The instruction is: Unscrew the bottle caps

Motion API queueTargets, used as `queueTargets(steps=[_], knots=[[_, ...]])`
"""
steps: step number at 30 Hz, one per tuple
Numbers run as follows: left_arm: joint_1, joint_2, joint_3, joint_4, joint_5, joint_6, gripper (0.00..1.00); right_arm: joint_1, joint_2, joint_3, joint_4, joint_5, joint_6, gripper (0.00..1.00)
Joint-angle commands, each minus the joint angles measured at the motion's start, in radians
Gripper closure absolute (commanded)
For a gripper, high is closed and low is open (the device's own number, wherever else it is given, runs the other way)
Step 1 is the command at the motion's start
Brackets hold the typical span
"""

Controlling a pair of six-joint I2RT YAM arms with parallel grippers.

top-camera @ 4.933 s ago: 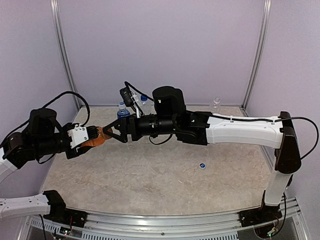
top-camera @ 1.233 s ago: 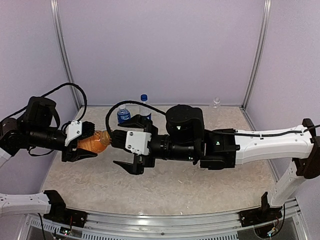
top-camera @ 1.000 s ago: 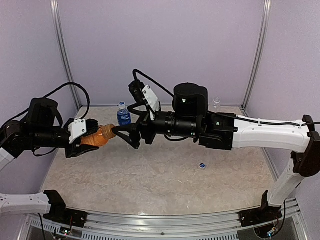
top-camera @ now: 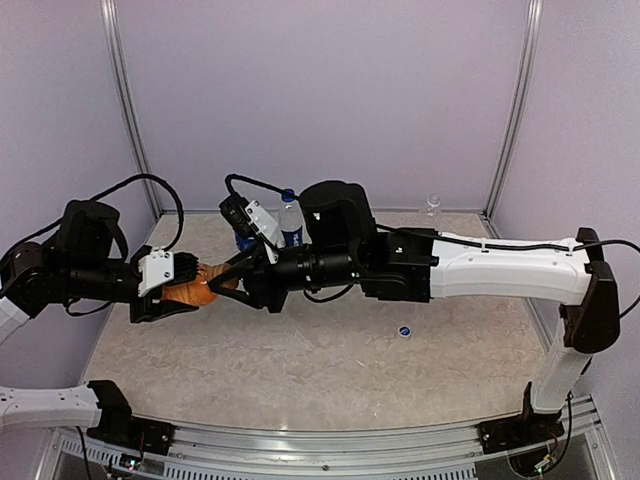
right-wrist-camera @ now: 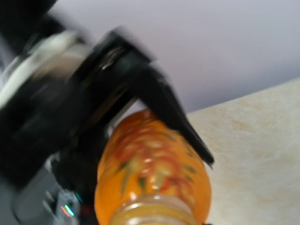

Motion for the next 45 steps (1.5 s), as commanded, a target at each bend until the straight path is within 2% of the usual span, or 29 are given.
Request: queueTargets(steps=[1,6,10,13,15,20,23,25,35,36,38,40,41,45], knots=[[-0.007,0.000,0.062,-0.326,0.249,0.032,0.80,0.082,-0.127,-0.107,-0.165,0.105,-0.569,1.00],[-0.007,0.009,0.082,-0.436,0.325,0.052,0.80,0.152,-0.194,-0.182,-0.211,0.305,-0.897,1.00],[-0.007,0.009,0.072,-0.421,0.301,0.045,0.80,0.161,-0.222,-0.215,-0.160,0.433,-0.933,1.00],[-0.006,-0.001,0.052,-0.349,0.248,0.003,0.80,0.144,-0.241,-0.306,-0.029,0.683,-0.815,1.00],[-0.005,-0.015,0.026,-0.274,0.193,-0.035,0.79,0.085,-0.235,-0.353,-0.049,0.793,-0.661,1.00],[0.019,-0.038,-0.040,-0.074,0.041,-0.132,0.77,-0.122,-0.130,-0.351,-0.341,0.781,-0.071,1.00],[0.034,-0.049,-0.051,-0.031,0.032,-0.159,0.77,-0.201,-0.019,-0.308,-0.541,0.686,0.157,1.00],[0.035,-0.052,-0.049,-0.031,0.040,-0.167,0.76,-0.215,0.047,-0.297,-0.609,0.654,0.211,1.00],[0.043,-0.065,-0.045,-0.041,0.072,-0.186,0.74,-0.231,0.191,-0.278,-0.632,0.571,0.249,1.00],[0.043,-0.065,-0.042,-0.043,0.077,-0.188,0.74,-0.231,0.199,-0.270,-0.642,0.569,0.248,0.90],[0.045,-0.066,-0.039,-0.046,0.087,-0.191,0.73,-0.230,0.215,-0.239,-0.683,0.568,0.248,0.45],[0.045,-0.067,-0.036,-0.048,0.097,-0.193,0.73,-0.227,0.223,-0.195,-0.729,0.568,0.244,0.05],[0.045,-0.067,-0.034,-0.049,0.104,-0.193,0.73,-0.223,0.221,-0.172,-0.747,0.570,0.239,0.01],[0.045,-0.068,-0.012,-0.057,0.141,-0.214,0.73,-0.201,0.176,-0.039,-0.813,0.597,0.196,0.01]])
